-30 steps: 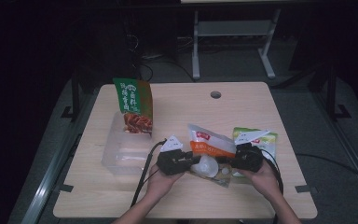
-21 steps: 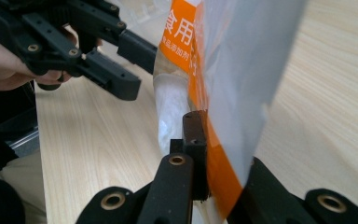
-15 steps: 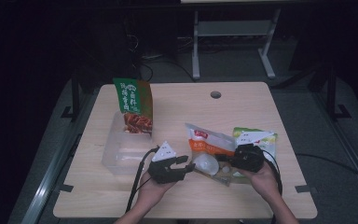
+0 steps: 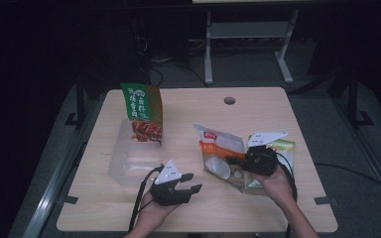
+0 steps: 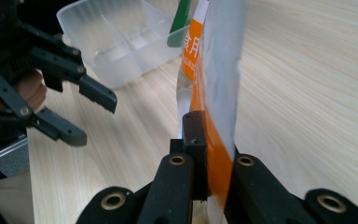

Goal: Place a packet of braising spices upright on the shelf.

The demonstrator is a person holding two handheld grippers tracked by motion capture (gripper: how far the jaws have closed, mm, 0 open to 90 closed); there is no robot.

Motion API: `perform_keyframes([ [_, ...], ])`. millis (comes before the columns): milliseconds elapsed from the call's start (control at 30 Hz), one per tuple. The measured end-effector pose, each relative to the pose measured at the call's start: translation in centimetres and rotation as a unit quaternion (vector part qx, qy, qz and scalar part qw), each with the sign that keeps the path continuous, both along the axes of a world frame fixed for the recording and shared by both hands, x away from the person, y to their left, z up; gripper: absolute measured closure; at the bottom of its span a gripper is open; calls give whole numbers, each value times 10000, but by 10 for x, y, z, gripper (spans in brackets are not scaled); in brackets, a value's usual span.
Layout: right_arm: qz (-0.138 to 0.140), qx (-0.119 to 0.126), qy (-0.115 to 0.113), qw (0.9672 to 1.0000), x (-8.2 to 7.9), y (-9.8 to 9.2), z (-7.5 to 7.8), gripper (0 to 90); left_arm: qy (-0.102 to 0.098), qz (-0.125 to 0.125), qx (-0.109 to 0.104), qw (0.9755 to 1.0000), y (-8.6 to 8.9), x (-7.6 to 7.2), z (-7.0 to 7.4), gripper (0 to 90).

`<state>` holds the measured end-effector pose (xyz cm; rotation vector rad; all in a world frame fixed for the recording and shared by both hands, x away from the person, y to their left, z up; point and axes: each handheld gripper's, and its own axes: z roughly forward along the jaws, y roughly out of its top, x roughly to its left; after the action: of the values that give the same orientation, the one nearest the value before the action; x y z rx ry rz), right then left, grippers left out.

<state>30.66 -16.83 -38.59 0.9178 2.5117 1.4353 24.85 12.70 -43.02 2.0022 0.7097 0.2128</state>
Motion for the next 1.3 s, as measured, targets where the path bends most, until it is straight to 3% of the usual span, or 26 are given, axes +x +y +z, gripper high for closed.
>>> perform_keyframes([
  [167, 25, -3, -36, 10000, 4, 7, 6, 900, 42, 24, -15, 10000, 4, -3, -4, 496],
  [333, 79, -33, -71, 9999, 7, 14, 13, 900, -90, -26, 44, 9999, 5, -4, -4, 478],
  [500, 147, -53, -165, 9997, 10, 23, 23, 900, -98, -30, 20, 9999, 3, -6, -5, 466],
  [833, 307, 51, -240, 9992, 18, 41, 44, 900, -113, -66, 23, 9999, 3, -10, -6, 447],
  [1300, 707, 179, -477, 9962, 36, 87, 75, 900, -172, -189, 132, 9996, 1, -14, -7, 431],
])
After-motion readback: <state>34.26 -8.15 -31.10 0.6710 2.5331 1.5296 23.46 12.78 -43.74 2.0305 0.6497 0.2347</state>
